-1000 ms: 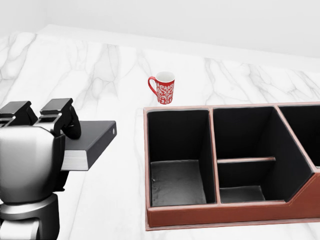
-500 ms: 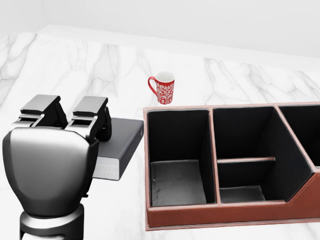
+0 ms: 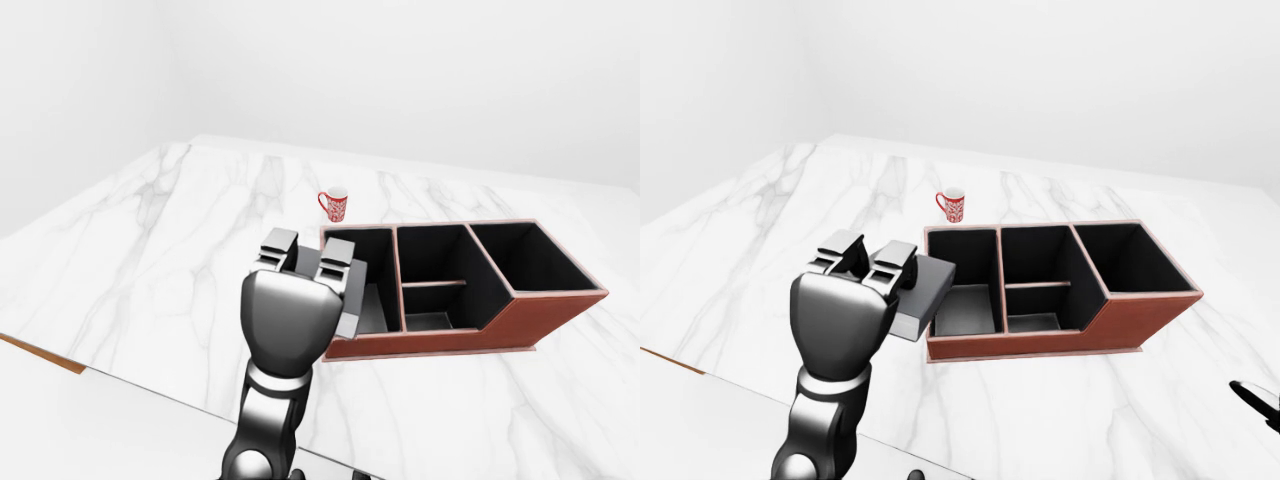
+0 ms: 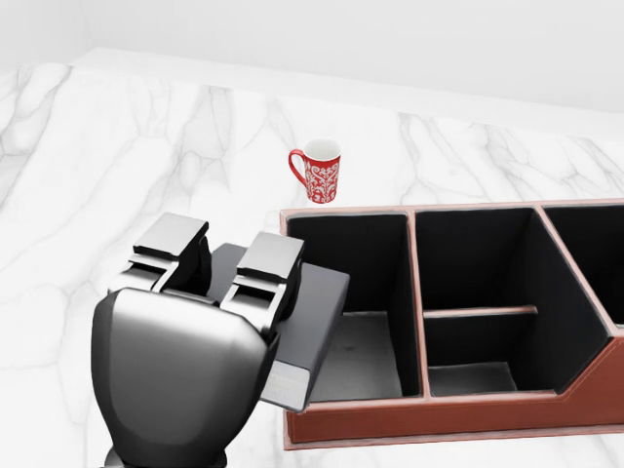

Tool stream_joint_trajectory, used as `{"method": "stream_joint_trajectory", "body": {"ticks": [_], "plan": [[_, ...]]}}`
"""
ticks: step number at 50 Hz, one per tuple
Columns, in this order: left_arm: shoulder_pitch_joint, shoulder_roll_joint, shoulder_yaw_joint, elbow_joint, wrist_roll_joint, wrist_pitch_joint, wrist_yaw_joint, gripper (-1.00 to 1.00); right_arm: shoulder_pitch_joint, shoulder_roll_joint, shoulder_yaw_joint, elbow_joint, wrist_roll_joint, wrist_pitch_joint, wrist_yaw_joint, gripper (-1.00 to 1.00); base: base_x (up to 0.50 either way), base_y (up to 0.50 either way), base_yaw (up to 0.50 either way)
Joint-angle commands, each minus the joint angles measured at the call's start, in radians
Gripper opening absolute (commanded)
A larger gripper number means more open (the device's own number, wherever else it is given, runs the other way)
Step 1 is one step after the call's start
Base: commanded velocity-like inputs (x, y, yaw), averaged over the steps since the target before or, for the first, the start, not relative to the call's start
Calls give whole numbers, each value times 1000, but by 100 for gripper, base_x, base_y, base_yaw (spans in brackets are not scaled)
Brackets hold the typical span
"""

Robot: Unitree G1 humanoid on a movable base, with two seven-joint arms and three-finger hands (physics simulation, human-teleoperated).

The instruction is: Pick up the book and place it in the left compartment of the caddy.

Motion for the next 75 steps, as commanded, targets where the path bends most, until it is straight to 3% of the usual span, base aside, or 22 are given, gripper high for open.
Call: {"method": "stream_joint_trajectory", "body": {"ticks": [1, 10, 16, 29, 58, 70, 75], "plan": [[49, 21, -84, 19, -17, -18, 100, -100, 0, 1, 4, 1, -12, 0, 1, 100, 0, 0, 0], [78, 47, -146, 29, 27, -24, 136, -100, 0, 0, 5, 5, -13, 0, 3, 100, 0, 0, 0], [81, 53, -156, 58, 40, -11, 160, -100, 2, 1, 3, 2, -13, 0, 4, 100, 0, 0, 0], [84, 56, -119, 97, 20, 16, 186, -100, -2, -1, -1, 0, -7, 0, -9, 100, 0, 0, 0], [83, 58, -121, 97, 18, 16, 186, -100, -2, -1, 0, 0, -6, 0, -10, 100, 0, 0, 0], [33, 28, -80, 136, -29, -6, 158, -100, 0, 2, 0, -4, -5, 0, -7, 100, 0, 0, 0], [-19, -7, -63, 144, -40, -31, 80, -100, -2, 2, 3, 2, -8, 0, -5, 100, 0, 0, 0]]}}
